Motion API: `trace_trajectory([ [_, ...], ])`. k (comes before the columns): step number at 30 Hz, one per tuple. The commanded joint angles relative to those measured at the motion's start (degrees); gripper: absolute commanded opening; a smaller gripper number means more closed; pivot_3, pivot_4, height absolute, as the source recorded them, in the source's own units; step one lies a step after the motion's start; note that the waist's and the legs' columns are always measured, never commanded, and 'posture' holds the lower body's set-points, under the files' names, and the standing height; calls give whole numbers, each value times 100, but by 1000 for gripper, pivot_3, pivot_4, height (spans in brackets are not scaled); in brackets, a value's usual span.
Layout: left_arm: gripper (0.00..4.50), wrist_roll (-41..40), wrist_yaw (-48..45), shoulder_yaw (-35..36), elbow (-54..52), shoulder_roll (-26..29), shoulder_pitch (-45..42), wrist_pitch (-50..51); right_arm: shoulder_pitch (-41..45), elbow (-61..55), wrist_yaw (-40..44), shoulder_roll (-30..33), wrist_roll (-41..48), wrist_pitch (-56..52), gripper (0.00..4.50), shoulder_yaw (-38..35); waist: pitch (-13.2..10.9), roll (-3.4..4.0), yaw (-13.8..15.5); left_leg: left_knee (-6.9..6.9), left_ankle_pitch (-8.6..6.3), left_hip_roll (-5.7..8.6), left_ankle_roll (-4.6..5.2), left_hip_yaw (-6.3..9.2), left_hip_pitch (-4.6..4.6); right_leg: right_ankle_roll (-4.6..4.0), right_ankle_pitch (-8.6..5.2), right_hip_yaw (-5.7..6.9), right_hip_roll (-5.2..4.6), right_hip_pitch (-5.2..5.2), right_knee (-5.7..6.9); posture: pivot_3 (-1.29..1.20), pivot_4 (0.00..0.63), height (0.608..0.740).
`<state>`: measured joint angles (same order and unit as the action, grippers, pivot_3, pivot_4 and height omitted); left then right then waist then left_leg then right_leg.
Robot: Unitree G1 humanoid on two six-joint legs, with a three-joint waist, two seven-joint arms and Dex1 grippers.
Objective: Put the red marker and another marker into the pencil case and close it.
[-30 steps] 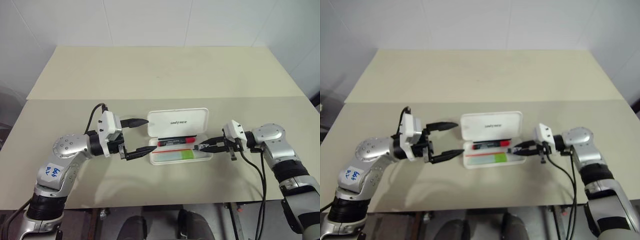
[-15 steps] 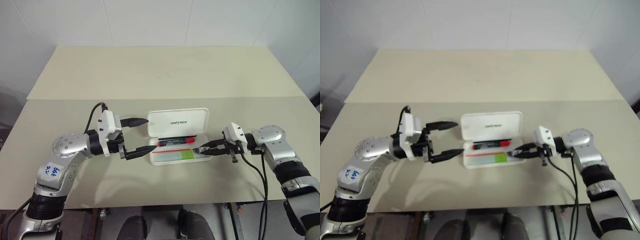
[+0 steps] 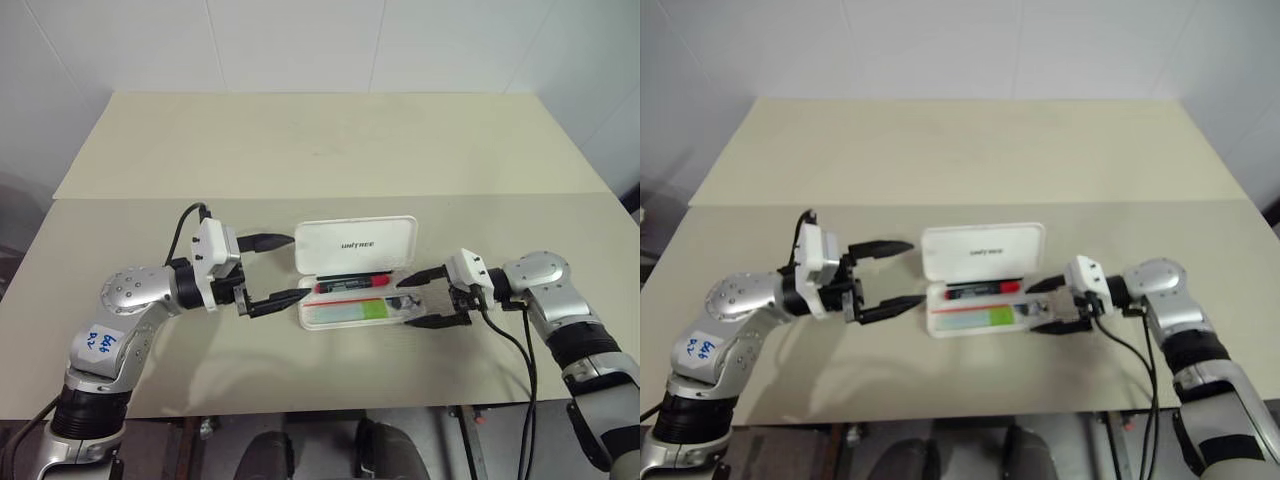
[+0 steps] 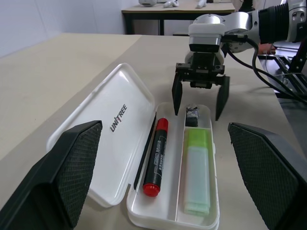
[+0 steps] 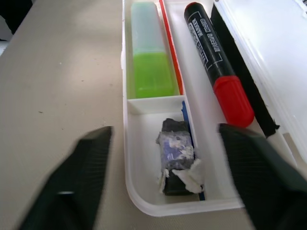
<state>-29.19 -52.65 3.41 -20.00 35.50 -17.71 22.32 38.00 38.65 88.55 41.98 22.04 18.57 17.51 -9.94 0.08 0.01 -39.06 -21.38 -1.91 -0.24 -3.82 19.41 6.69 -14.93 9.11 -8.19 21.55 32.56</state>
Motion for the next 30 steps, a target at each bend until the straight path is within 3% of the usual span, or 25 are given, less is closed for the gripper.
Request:
trace_trajectory([
  [1,4500,-77,-5,113,-135,50,-84,-84,221,-16,395,-2,164,199,4485,-155,0,0,-3,0,0,0,0,0,0,0,0,0,0,0,0,0,150,740],
  [9,4500,-66,-14,112,-124,50,-75,-122,195,-744,395,90,587,-500,4485,-479,0,0,3,0,0,-1,0,3,0,0,0,1,0,0,2,0,150,740],
  [16,4500,-42,62,264,-148,93,134,-181,-443,-1636,-388,434,873,-1576,4485,-1568,0,0,101,1,-1,0,0,7,4,0,0,3,0,1,1,0,150,740],
  [25,4500,-94,-397,587,145,395,516,-500,-300,-1032,21,815,551,-1478,4485,-2093,0,0,117,1,-2,0,0,-10,-2,0,0,0,0,1,-4,0,150,740],
  [30,3294,-167,-602,811,315,417,631,-667,-38,-998,-46,925,446,-1564,4500,-2160,0,1,105,1,-1,-5,-1,-11,-4,0,0,0,3,1,-3,0,150,740],
])
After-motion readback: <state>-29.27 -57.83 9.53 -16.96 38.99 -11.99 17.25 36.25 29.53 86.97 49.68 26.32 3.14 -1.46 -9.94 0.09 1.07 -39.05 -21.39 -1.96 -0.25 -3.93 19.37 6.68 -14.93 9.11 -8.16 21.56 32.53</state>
